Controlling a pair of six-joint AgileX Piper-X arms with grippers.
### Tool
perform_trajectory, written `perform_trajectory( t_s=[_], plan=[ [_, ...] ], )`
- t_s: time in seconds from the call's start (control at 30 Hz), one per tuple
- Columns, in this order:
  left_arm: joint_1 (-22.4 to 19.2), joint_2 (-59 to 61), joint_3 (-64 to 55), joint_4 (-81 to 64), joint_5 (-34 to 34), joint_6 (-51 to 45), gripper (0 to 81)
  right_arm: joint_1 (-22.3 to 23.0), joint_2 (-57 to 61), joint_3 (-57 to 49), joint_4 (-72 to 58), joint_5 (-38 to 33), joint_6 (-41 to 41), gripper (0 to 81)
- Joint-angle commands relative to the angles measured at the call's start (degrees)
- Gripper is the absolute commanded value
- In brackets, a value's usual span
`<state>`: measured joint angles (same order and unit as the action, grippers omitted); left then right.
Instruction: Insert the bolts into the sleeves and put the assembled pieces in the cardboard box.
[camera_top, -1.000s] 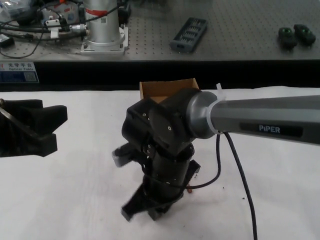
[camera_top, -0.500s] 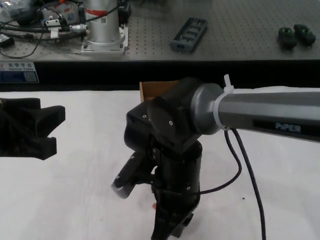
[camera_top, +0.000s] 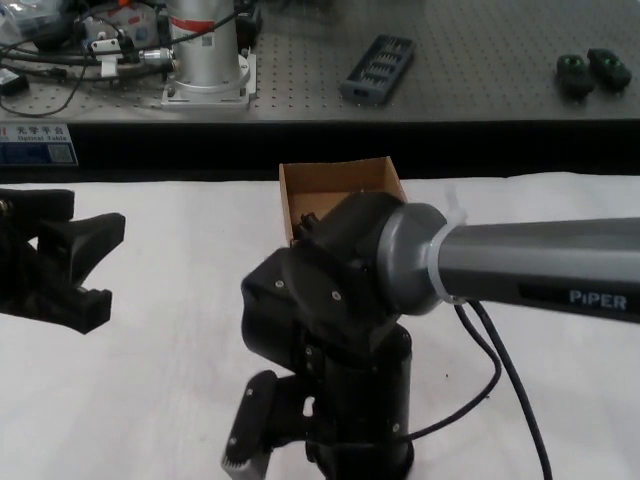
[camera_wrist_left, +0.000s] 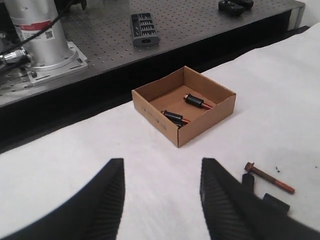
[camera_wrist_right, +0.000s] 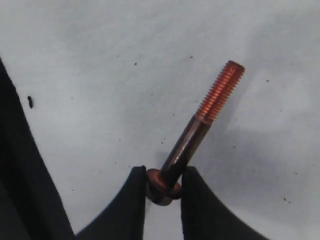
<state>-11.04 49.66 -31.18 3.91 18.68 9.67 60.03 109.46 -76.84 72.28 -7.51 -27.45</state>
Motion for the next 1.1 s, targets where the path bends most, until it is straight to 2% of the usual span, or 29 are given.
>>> perform_trajectory(
  t_s=[0.0,0.07,0.1,0.3,0.43,0.53,0.73,0.9,1.07],
  plan=[
    [0.1,-0.5,-0.2,-1.1,-0.5,6.4,34.7,0.2,-1.2,1.3,0.9,-0.6,-0.4,23.8],
    [0.3,-0.5,-0.2,-1.0,-0.8,8.8,34.7,0.2,-1.6,1.3,0.6,1.5,-0.4,32.9],
    [0.4,-0.5,-0.2,-1.0,-1.2,9.5,34.7,0.2,-2.0,1.3,0.4,2.5,-0.4,33.9],
    [1.3,0.4,-0.2,0.5,-0.3,11.3,35.3,-0.1,-6.0,1.3,0.6,3.1,2.2,27.7],
    [0.5,3.3,-0.2,3.7,8.8,12.9,39.6,-2.2,-11.5,1.3,-1.3,3.1,6.0,24.7],
    [-2.3,5.9,-0.3,3.7,13.0,16.7,39.6,-4.9,-17.5,1.3,-5.7,3.1,10.2,24.7],
    [-10.1,12.7,-4.2,7.5,13.8,20.7,39.6,-13.0,-30.1,1.5,-15.4,2.6,18.6,24.7],
    [-18.4,20.0,-9.2,15.8,8.2,31.4,39.6,-22.6,-37.4,5.1,-26.6,-5.3,26.3,24.7],
    [-23.6,25.8,-10.9,17.7,5.3,37.7,39.6,-30.8,-37.4,11.0,-28.7,-11.5,30.6,24.7]
  ],
)
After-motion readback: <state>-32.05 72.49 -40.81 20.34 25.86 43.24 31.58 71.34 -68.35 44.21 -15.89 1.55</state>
